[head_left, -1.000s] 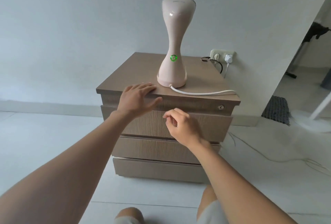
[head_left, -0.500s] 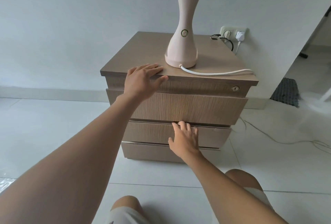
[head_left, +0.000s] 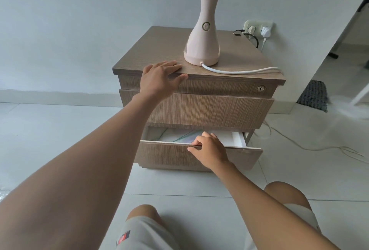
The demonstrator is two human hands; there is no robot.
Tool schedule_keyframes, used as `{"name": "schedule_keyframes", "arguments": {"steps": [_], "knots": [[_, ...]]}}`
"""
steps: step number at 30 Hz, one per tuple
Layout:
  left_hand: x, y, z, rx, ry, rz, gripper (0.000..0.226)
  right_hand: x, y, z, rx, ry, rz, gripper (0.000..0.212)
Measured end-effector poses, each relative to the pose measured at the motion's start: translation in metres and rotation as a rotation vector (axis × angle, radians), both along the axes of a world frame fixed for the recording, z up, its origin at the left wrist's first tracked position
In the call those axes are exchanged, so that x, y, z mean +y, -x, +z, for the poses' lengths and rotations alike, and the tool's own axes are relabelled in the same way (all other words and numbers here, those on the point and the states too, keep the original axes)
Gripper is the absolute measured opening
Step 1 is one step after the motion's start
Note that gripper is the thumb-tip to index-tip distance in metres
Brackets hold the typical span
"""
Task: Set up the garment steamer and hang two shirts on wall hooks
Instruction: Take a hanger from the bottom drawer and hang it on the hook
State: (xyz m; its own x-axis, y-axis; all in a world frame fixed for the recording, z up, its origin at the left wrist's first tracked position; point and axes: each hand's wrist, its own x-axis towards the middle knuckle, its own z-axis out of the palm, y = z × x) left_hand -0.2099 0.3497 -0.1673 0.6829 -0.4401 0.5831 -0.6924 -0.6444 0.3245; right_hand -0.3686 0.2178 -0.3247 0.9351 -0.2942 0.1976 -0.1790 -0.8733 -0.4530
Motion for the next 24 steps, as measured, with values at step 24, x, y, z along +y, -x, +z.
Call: {"name": "schedule_keyframes", "arguments": {"steps": [24], "knots": [[0.043,0.066,-0.206,0.794,-0.486,0.223,0.064,-0.037,0.033,0.034,0.286,-0.46,-0.014,0.016]]}}
